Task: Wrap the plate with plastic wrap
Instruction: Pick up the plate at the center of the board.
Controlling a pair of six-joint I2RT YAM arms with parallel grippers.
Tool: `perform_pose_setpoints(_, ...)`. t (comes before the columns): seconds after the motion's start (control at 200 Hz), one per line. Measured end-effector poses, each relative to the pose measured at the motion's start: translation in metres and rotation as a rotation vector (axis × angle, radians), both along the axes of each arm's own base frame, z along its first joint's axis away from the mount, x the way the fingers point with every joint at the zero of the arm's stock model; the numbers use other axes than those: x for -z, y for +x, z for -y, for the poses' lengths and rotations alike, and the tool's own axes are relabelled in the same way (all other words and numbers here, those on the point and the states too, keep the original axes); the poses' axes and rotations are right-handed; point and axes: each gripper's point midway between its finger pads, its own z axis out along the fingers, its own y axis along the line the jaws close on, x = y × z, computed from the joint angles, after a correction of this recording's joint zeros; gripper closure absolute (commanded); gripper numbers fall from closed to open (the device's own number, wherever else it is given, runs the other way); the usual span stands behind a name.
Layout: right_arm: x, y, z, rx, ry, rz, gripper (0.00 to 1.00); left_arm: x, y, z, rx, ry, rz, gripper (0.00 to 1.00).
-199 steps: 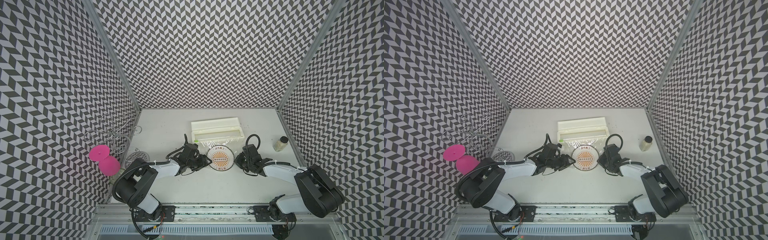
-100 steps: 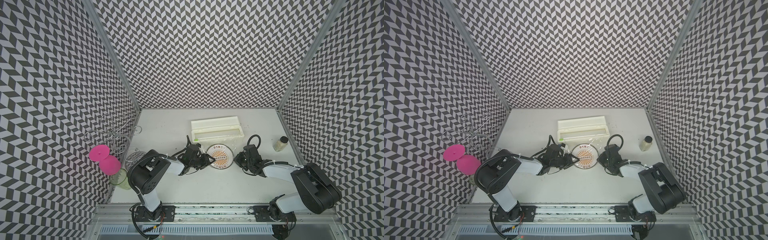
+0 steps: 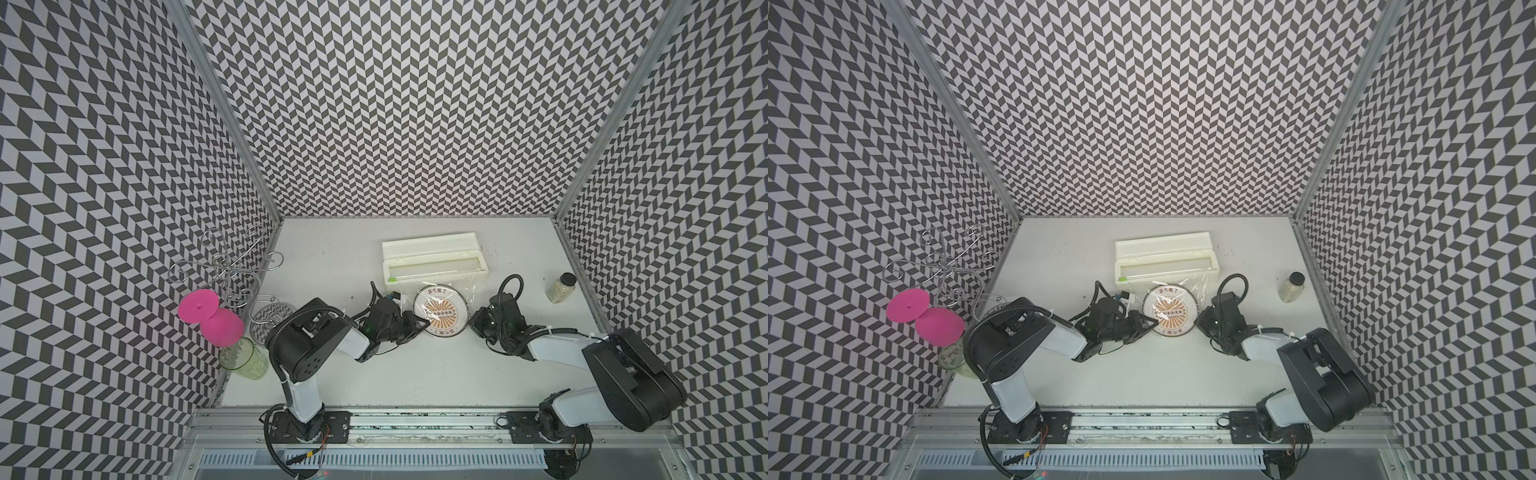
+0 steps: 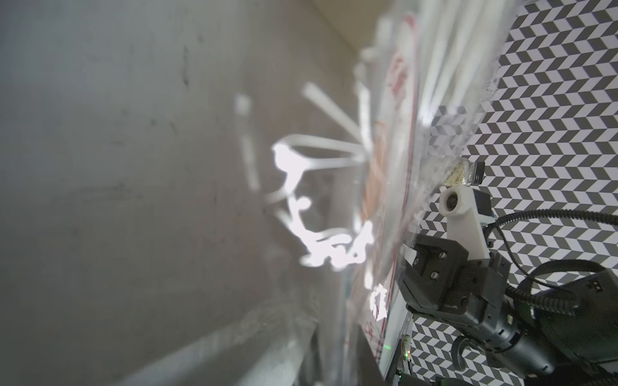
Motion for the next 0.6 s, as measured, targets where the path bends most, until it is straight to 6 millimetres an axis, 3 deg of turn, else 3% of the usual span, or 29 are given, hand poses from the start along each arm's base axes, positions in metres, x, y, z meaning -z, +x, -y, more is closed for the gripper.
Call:
perform_pose_setpoints(0.235, -0.001, -0.006, 0.008, 0.005, 0.004, -0.026, 1.00, -0.003, -0.002, 0.000, 0.001, -0.015, -0.027, 1.00)
perform_pose_setpoints(0.451, -0.008, -0.008, 0.053, 0.058, -0.033, -0.044, 0.68, -0.027, -0.006, 0.000, 0.017, -0.069, -0.052, 1.00)
perform_pose_setpoints(0.601, -0.014, -0.017, 0.077, 0.055, -0.089, -0.072, 0.54, -0.039, -0.006, -0.002, 0.023, -0.097, -0.055, 1.00)
